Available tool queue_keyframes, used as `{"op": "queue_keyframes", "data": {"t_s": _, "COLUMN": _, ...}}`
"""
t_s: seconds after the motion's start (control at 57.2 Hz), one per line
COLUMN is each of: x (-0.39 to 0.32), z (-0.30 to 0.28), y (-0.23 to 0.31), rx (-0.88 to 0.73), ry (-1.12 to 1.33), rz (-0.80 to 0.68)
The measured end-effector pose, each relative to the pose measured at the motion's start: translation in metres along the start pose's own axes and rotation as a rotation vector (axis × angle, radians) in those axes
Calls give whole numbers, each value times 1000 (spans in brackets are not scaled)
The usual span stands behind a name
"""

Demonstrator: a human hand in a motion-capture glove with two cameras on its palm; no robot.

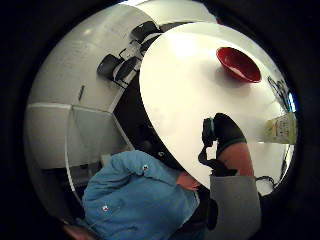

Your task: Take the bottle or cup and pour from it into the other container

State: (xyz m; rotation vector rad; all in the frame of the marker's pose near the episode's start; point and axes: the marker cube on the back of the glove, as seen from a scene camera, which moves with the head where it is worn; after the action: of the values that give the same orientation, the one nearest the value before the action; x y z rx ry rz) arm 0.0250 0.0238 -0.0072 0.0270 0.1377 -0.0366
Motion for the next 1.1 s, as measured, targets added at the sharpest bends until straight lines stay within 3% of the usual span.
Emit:
{"op": "queue_keyframes", "data": {"t_s": 0.052, "x": -4, "z": -2, "y": 5, "rx": 10, "ry": -89, "rz": 91}}
{"op": "queue_keyframes", "data": {"t_s": 0.629, "x": 94, "z": -12, "y": 87, "rx": 352, "ry": -153, "rz": 299}}
{"op": "queue_keyframes", "data": {"t_s": 1.014, "x": 161, "z": 36, "y": 116, "rx": 592, "ry": -454, "rz": 334}}
{"op": "queue_keyframes", "data": {"t_s": 1.102, "x": 175, "z": 48, "y": 107, "rx": 691, "ry": -519, "rz": 510}}
